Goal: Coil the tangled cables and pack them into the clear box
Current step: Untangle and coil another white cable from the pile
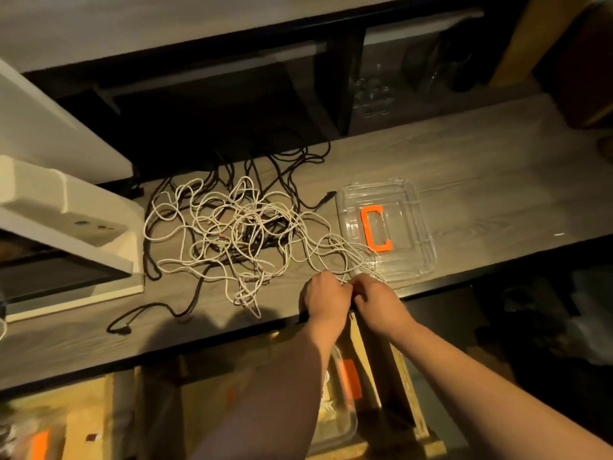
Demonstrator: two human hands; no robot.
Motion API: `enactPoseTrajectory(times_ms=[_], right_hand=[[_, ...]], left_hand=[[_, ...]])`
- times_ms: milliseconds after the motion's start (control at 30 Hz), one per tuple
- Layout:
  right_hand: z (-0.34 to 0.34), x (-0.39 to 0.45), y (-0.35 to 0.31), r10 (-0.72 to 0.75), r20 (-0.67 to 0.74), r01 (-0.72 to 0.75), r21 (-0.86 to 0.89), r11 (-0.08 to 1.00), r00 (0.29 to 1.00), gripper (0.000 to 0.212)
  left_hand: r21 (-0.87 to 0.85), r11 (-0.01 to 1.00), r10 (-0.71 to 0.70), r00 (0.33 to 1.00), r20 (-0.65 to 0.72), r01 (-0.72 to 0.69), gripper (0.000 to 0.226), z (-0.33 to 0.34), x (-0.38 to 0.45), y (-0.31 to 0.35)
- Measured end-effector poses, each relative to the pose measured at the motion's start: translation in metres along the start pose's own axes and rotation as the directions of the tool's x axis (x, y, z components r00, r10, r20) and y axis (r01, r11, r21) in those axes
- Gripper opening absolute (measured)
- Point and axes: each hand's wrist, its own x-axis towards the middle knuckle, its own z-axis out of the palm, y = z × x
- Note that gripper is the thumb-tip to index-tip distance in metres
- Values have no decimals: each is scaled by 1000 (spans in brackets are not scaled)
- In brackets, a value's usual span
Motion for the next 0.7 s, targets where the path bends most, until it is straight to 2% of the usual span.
enactPoseTrajectory(times_ms=[100, 200, 300, 367, 400, 467, 600, 700], right_hand=[[0, 11, -2, -106, 33, 108, -67, 992, 994, 48], [1, 22, -8, -179, 81, 187, -110, 976, 981, 56], [1, 30, -13, -210, 87, 222, -167, 961, 974, 43], [-2, 34, -16, -232, 46, 236, -248, 939, 972, 31], [-3, 37, -19, -246, 27, 244, -276, 930, 969, 27], [-5, 41, -28, -277, 2, 265, -301, 916, 961, 20], [-15, 50, -44, -326, -77, 290, -297, 910, 942, 15], [-27, 58, -60, -350, -116, 313, -254, 915, 930, 11]], left_hand=[[-15, 999, 52, 999, -13, -52, 21, -4, 6, -4], [-208, 976, 70, 997, -15, -71, 26, -10, 2, -8], [-567, 823, 13, 998, 59, 23, 21, -20, -7, -14], [-727, 677, -14, 988, 151, 120, 11, -32, -14, -19], [-768, 621, -14, 982, 189, 156, 13, -37, -16, -22], [-797, 568, 13, 966, 259, 206, 33, -47, -16, -33], [-788, 593, 106, 954, 280, 166, 22, -71, -28, -48], [-791, 602, 89, 975, 202, 108, 24, -94, -43, -56]])
